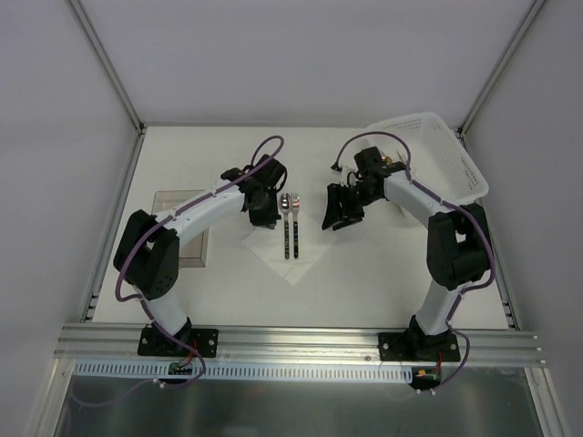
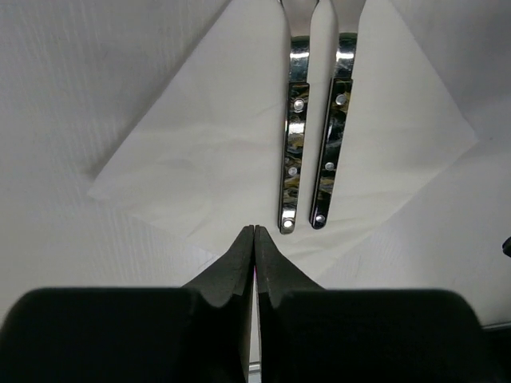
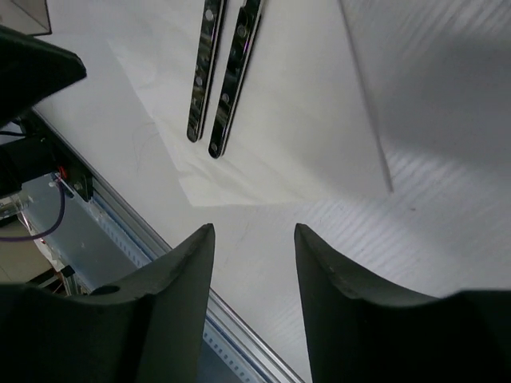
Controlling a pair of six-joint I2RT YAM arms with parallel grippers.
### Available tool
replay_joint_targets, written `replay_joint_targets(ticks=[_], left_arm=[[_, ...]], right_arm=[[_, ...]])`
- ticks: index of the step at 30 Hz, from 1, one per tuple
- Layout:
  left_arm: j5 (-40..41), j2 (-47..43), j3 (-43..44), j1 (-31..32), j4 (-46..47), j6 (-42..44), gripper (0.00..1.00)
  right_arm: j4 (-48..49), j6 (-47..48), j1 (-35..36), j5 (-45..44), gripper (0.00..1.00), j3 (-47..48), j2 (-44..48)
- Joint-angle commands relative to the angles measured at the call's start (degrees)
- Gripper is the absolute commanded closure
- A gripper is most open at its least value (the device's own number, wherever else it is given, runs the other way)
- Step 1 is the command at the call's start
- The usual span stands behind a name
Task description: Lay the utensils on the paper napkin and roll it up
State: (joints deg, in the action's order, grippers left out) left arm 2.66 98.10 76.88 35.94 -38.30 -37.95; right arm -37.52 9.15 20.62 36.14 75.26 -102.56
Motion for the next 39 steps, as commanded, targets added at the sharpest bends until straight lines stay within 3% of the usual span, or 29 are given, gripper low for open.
replay_joint_targets(ticks=[1, 12, 39], left_arm=[[0.2, 4.1, -0.5, 0.1, 1.5, -1.1, 1.00], [-2.5, 12.1, 1.4, 0.8, 6.0, -5.0, 1.00], [-5.1, 15.4, 1.0, 1.1, 8.2, -5.8, 1.00]], right_arm=[[3.6, -5.4, 1.8, -4.9, 0.53, 3.7, -3.5], [6.7, -7.2, 7.9, -8.3, 0.70, 6.3, -10.5], [7.7, -10.9, 12.4, -12.8, 0.71, 8.0, -14.8]])
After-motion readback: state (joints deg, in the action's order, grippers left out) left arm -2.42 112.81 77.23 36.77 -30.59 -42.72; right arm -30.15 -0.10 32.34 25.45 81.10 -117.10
